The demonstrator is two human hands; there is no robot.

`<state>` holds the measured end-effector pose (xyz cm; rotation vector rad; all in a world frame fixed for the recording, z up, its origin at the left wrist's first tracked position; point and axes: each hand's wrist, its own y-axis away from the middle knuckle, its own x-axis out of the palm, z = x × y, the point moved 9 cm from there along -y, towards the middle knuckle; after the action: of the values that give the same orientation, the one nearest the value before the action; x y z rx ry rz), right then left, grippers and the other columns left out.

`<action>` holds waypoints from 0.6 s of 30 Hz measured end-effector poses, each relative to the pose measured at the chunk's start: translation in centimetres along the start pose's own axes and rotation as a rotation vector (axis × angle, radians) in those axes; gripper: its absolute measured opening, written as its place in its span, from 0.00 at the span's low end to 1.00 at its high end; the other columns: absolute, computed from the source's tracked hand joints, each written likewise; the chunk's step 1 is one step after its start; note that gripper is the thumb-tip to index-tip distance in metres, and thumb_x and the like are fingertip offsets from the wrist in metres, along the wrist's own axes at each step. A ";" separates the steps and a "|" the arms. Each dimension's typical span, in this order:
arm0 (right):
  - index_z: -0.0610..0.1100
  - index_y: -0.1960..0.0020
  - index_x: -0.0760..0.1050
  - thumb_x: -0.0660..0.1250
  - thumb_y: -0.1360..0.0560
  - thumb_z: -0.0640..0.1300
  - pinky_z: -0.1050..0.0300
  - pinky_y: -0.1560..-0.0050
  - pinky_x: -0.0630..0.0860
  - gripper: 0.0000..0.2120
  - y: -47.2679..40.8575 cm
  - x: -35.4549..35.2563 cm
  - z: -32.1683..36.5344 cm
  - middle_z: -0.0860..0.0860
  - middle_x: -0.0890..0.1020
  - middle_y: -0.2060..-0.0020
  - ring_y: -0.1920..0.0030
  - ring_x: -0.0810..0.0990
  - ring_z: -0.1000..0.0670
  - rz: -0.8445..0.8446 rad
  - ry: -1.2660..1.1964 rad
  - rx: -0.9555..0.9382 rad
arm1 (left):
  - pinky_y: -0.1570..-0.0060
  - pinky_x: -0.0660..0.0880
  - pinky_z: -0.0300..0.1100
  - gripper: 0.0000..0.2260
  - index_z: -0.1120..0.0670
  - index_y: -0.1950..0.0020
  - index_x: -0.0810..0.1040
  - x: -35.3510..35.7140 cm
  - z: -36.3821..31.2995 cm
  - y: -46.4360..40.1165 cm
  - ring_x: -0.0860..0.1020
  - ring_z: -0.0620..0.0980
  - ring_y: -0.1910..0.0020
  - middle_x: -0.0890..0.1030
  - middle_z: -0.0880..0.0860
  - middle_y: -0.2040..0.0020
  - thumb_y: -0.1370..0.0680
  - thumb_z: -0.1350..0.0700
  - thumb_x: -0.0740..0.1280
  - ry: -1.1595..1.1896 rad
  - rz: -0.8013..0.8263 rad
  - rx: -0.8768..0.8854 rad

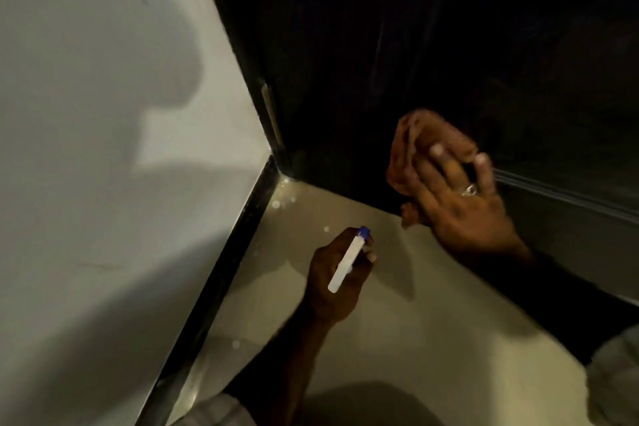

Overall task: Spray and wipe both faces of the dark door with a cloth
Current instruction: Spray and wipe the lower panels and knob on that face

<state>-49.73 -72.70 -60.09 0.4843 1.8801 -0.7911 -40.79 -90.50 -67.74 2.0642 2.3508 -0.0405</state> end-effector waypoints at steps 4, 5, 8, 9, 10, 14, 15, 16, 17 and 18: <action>0.72 0.22 0.67 0.57 0.20 0.76 0.52 0.19 0.65 0.28 2.8 4.8 -0.2 0.70 0.71 0.24 0.20 0.64 0.62 0.359 -0.335 -0.065 | 0.49 0.84 0.58 0.08 0.41 0.43 0.82 0.7 -0.2 0.1 0.85 0.53 0.53 0.85 0.51 0.53 0.21 0.49 0.71 -0.057 0.005 0.008; 0.67 0.22 0.69 0.57 0.15 0.68 0.47 0.21 0.69 0.23 2.7 3.4 -0.1 0.65 0.75 0.25 0.21 0.68 0.55 0.335 -0.200 -0.154 | 0.48 0.84 0.55 0.07 0.43 0.44 0.82 0.7 -0.3 0.1 0.85 0.53 0.53 0.85 0.51 0.54 0.21 0.50 0.71 -0.051 0.008 0.014; 0.44 0.17 0.66 0.52 0.11 0.43 0.34 0.16 0.52 0.23 2.3 -2.3 -2.4 0.41 0.71 0.20 0.19 0.67 0.39 0.009 -0.087 -0.060 | 0.49 0.83 0.48 0.05 0.51 0.47 0.82 1.1 -0.4 0.0 0.85 0.51 0.53 0.85 0.49 0.55 0.22 0.53 0.71 -0.029 0.012 0.020; 0.41 0.18 0.68 0.54 0.11 0.42 0.32 0.16 0.47 0.22 2.7 -3.4 -3.5 0.40 0.68 0.19 0.17 0.64 0.38 -0.077 -0.055 -0.019 | 0.49 0.83 0.47 0.05 0.51 0.48 0.82 1.2 -0.3 -0.1 0.85 0.51 0.53 0.86 0.49 0.54 0.22 0.52 0.71 -0.036 0.009 0.009; 0.38 0.20 0.70 0.55 0.10 0.43 0.30 0.18 0.46 0.21 3.2 -3.9 -4.0 0.39 0.65 0.18 0.16 0.60 0.38 -0.120 -0.044 0.026 | 0.50 0.83 0.46 0.05 0.49 0.49 0.82 1.2 -0.2 -0.2 0.86 0.51 0.53 0.86 0.50 0.54 0.23 0.51 0.71 -0.043 0.007 0.002; 0.42 0.15 0.63 0.52 0.10 0.44 0.37 0.15 0.46 0.24 5.7 2.3 -1.1 0.44 0.59 0.15 0.15 0.58 0.42 0.048 0.096 -0.128 | 0.52 0.83 0.44 0.07 0.43 0.46 0.83 2.1 -0.1 0.1 0.86 0.49 0.52 0.87 0.47 0.52 0.22 0.50 0.71 -0.059 0.083 -0.004; 0.49 0.15 0.62 0.52 0.10 0.44 0.43 0.14 0.46 0.24 6.1 4.8 -0.6 0.49 0.63 0.16 0.16 0.63 0.47 0.147 0.064 -0.185 | 0.50 0.83 0.46 0.08 0.44 0.43 0.84 2.4 0.1 0.4 0.86 0.49 0.50 0.87 0.46 0.51 0.22 0.50 0.71 -0.041 0.105 -0.026; 0.58 0.15 0.61 0.51 0.10 0.46 0.49 0.13 0.47 0.24 6.2 6.0 -0.7 0.54 0.67 0.18 0.18 0.66 0.51 0.204 0.013 -0.214 | 0.48 0.84 0.49 0.10 0.47 0.41 0.84 3.1 0.3 1.0 0.86 0.50 0.50 0.87 0.47 0.51 0.22 0.50 0.71 -0.022 0.138 -0.040; 0.64 0.16 0.60 0.48 0.09 0.50 0.51 0.14 0.51 0.22 6.0 6.5 -0.9 0.57 0.69 0.19 0.18 0.67 0.52 0.271 -0.018 -0.257 | 0.47 0.84 0.54 0.11 0.50 0.40 0.84 3.8 0.4 1.5 0.86 0.53 0.49 0.87 0.48 0.51 0.21 0.50 0.72 -0.003 0.168 -0.045; 0.62 0.16 0.60 0.44 0.08 0.52 0.49 0.14 0.54 0.22 5.8 6.1 -1.3 0.54 0.71 0.19 0.18 0.67 0.49 0.288 -0.001 -0.261 | 0.46 0.84 0.57 0.11 0.51 0.40 0.84 4.6 0.6 1.9 0.86 0.55 0.49 0.87 0.50 0.51 0.20 0.50 0.72 -0.016 0.190 -0.069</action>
<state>-49.45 -67.75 -67.00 0.5715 1.8271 -0.3505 -39.48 -85.75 -68.49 2.2338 2.1043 0.0261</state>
